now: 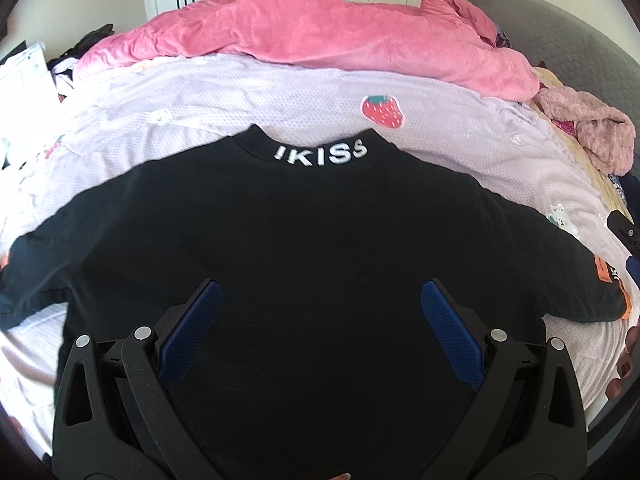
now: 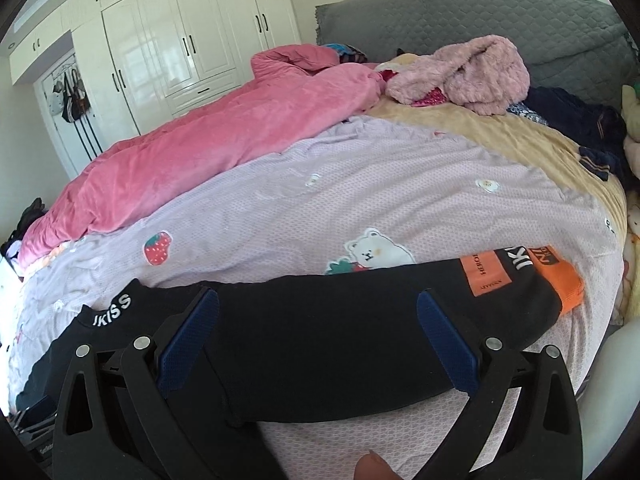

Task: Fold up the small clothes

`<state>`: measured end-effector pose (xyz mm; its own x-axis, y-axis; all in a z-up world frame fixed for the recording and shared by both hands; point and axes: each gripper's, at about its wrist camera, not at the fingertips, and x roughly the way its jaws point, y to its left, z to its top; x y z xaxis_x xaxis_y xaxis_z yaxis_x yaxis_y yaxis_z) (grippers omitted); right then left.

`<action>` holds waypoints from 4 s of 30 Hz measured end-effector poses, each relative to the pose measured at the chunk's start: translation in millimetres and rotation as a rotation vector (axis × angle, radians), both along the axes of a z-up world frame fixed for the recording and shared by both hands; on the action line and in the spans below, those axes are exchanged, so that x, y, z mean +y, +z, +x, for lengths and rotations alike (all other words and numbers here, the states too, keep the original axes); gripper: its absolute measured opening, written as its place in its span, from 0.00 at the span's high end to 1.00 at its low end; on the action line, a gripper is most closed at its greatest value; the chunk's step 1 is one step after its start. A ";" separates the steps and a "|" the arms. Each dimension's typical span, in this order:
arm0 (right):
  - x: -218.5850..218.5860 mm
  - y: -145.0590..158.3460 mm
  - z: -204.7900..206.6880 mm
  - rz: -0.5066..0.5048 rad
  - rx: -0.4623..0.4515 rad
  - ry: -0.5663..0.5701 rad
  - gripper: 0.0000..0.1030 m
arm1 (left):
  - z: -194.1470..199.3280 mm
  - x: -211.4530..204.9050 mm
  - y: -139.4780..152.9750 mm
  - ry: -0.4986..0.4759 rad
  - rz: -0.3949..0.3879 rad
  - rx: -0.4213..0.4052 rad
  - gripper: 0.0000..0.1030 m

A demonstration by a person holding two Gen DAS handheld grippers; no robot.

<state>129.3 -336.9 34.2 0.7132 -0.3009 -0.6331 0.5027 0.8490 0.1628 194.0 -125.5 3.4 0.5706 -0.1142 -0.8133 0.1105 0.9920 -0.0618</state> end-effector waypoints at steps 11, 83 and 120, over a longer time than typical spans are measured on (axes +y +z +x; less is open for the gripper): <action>-39.0 -29.4 -11.0 0.075 0.054 -0.137 0.04 | 2.4 -26.8 -18.3 -0.062 0.029 0.025 0.09; 156.5 -34.8 29.9 -0.047 -0.053 0.700 0.47 | -7.5 100.6 -22.0 0.193 -0.318 0.038 0.09; -7.5 -31.9 6.2 0.204 -0.126 0.078 0.34 | 6.3 41.9 7.5 -0.036 -0.446 -0.051 0.93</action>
